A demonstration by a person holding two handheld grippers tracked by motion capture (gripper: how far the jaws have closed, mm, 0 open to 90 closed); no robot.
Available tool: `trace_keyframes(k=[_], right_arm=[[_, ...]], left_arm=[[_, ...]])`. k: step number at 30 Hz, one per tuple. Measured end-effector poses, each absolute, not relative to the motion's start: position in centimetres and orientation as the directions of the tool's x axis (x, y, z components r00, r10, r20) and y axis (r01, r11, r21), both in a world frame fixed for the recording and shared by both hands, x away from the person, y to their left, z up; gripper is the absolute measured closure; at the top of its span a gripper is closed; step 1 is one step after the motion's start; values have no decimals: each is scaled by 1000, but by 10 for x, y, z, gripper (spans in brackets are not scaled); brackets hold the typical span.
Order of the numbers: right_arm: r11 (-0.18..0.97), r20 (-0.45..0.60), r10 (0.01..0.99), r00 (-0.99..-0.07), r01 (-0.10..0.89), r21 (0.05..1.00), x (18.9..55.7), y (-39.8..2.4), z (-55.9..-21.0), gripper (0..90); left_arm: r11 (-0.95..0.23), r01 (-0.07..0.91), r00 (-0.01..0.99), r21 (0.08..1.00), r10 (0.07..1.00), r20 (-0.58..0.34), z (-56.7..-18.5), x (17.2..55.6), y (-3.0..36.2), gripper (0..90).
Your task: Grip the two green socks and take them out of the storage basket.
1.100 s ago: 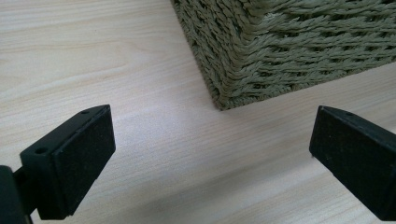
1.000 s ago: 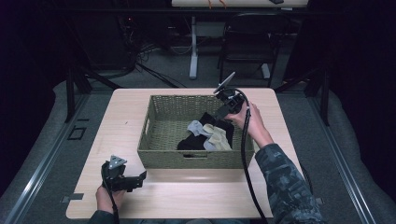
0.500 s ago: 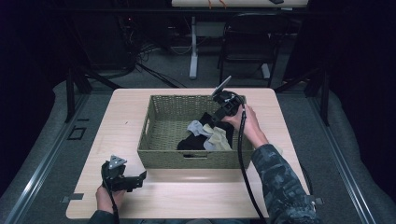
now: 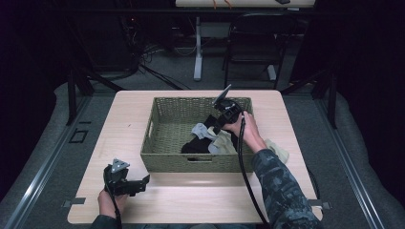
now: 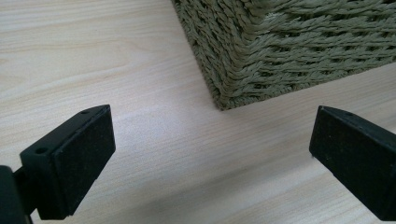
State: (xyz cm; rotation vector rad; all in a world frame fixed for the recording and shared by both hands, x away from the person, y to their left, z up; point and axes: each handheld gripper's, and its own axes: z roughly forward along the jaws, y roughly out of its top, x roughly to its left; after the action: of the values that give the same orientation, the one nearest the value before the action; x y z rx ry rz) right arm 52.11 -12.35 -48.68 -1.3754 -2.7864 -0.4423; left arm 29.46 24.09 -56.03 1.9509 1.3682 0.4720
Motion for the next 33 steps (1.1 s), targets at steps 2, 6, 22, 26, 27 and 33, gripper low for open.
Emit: trace_keyframes(k=[2,6,22,26,27,33], right_arm=[[571,131,782,-609,785,242,522,-122,-491,456],[569,139,787,-601,794,214,523,-119,-497,590],[616,98,754,-649,752,235,504,-122,-463,852],[626,90,745,-661,739,248,497,-124,-446,853],[628,93,742,-664,736,250,495,-125,-441,852],[642,71,730,-680,717,273,490,-126,-418,853]], left_arm=[[-200,668,377,717,921,-94,-560,294,241,1],[-202,667,378,717,921,-93,-560,294,241,2],[-200,666,378,719,921,-93,-560,294,241,1],[-199,666,377,719,921,-94,-560,294,240,1],[-200,666,378,719,921,-94,-560,294,241,1],[-200,667,378,718,921,-95,-560,294,241,1]])
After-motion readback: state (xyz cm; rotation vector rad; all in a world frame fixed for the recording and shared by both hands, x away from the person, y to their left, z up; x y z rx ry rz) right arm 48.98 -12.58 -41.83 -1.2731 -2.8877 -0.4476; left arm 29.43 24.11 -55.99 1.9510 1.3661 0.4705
